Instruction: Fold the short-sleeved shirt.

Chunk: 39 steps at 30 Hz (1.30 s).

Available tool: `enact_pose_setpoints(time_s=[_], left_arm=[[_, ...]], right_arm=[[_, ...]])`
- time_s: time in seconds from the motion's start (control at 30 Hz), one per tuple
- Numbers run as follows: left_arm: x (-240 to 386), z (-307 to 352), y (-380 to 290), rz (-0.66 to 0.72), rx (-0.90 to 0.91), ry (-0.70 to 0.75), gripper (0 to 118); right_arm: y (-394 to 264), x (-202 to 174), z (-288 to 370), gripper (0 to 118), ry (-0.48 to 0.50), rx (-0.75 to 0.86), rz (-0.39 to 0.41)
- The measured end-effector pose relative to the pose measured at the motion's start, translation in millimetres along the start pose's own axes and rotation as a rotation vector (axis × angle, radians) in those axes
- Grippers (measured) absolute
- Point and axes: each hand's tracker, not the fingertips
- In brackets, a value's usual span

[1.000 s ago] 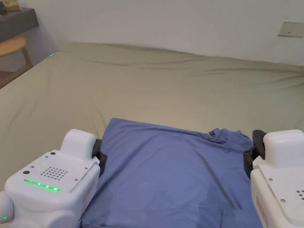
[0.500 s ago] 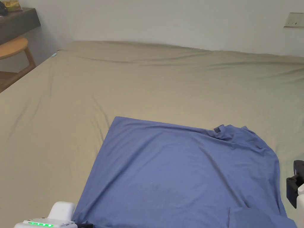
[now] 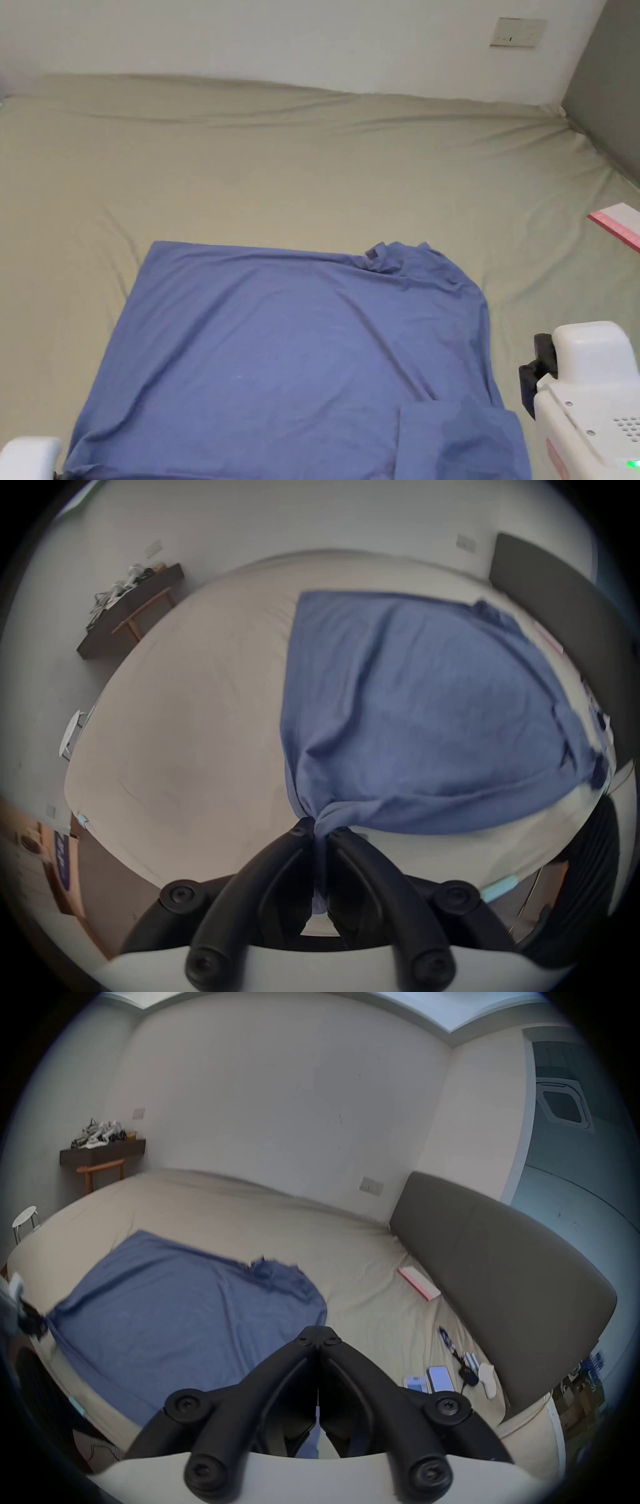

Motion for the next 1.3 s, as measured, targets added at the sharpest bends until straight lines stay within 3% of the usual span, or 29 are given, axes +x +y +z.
enact_pose_setpoints(time_s=[0.07,0.1,0.17,0.2,0.23,0.27,0.4,0.6,0.67,0.77,0.8,0.9,1.03,1.3], left_arm=[[-0.9,9.1,-3.0,0.018,0.04,-0.007,4],[-0.9,12.6,-3.7,0.024,0.053,-0.009,4],[-0.8,17.1,0.1,0.026,0.06,-0.02,4],[-2.5,17.5,-0.1,0.032,0.063,-0.03,4],[-4.3,17.0,-0.9,0.042,0.067,-0.039,4],[-0.4,20.3,2.1,0.047,0.058,-0.043,4],[-0.4,19.1,5.9,0.057,0.03,-0.047,4],[0.9,16.2,6.4,0.075,-0.008,-0.036,4],[1.6,15.4,6.7,0.08,-0.016,-0.034,4],[2.6,13.9,6.4,0.089,-0.029,-0.033,4],[3.2,13.0,6.9,0.092,-0.031,-0.033,4],[0.9,10.5,5.9,0.123,-0.036,-0.049,4],[-13.6,7.1,-1.3,0.222,0.009,-0.121,4],[-20.0,-3.3,21.9,0.309,0.13,-0.165,4]], right_arm=[[-22.6,3.3,-9.3,12,0.013,-0.098,-0.004],[-36.0,4.5,-14.4,38,0.013,-0.148,-0.013],[-65.6,4.1,-28.6,59,0.001,-0.294,-0.018],[-80.5,3.5,-36.1,59,0.002,-0.37,-0.012],[-96.5,2.7,-42.4,83,0.032,-0.439,-0.018],[-108.5,1.6,-45.6,91,0.059,-0.479,-0.031],[-141.4,-4.7,-57.3,91,0.136,-0.614,-0.084],[-152.2,-9.2,-74.7,87,0.149,-0.636,-0.117],[-152.5,-9.3,-80.4,72,0.176,-0.644,-0.119],[-150.6,-10.2,-84.1,23,0.269,-0.633,-0.172],[-149.0,-11.6,-83.8,12,0.258,-0.621,-0.159],[-145.5,-13.3,-85.4,11,0.247,-0.593,-0.134],[-126.9,5.6,-71.3,11,0.269,-0.467,-0.268],[-70.1,25.8,-86.3,11,0.269,-0.364,-0.293]])
